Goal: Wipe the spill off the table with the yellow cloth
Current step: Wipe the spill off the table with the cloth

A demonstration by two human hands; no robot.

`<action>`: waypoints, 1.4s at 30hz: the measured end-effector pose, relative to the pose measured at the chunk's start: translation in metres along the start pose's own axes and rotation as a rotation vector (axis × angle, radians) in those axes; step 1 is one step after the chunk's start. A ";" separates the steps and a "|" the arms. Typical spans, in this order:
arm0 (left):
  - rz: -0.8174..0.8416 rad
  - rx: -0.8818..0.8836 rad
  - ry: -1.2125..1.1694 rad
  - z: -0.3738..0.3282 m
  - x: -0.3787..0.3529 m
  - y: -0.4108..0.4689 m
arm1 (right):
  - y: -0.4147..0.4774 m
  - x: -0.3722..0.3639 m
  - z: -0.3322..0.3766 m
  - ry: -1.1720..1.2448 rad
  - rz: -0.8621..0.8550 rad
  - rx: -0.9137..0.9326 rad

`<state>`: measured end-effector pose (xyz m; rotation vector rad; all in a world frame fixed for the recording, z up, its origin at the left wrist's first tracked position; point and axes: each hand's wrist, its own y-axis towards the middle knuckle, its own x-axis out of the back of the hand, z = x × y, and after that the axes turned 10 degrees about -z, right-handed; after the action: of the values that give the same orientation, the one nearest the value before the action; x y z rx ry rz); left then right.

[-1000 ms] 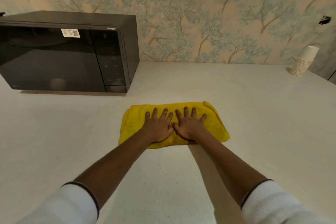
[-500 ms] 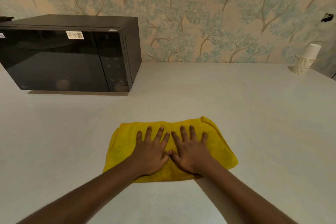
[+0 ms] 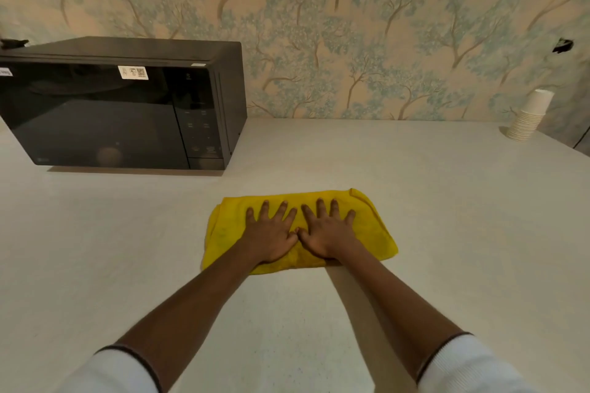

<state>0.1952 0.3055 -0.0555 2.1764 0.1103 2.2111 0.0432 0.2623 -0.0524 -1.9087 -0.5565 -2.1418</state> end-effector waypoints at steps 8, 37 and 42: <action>0.027 0.006 0.027 0.014 0.001 -0.048 | -0.037 -0.002 0.022 -0.021 -0.012 0.127; 0.043 0.047 0.114 -0.026 0.057 -0.042 | -0.013 0.033 -0.042 0.068 -0.057 0.464; -0.076 0.164 -0.042 -0.009 0.062 -0.016 | -0.064 0.040 -0.024 0.024 -0.466 -0.173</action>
<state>0.1850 0.3258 0.0047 2.2558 0.3801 2.1859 -0.0097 0.3140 -0.0231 -1.9902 -0.9157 -2.5641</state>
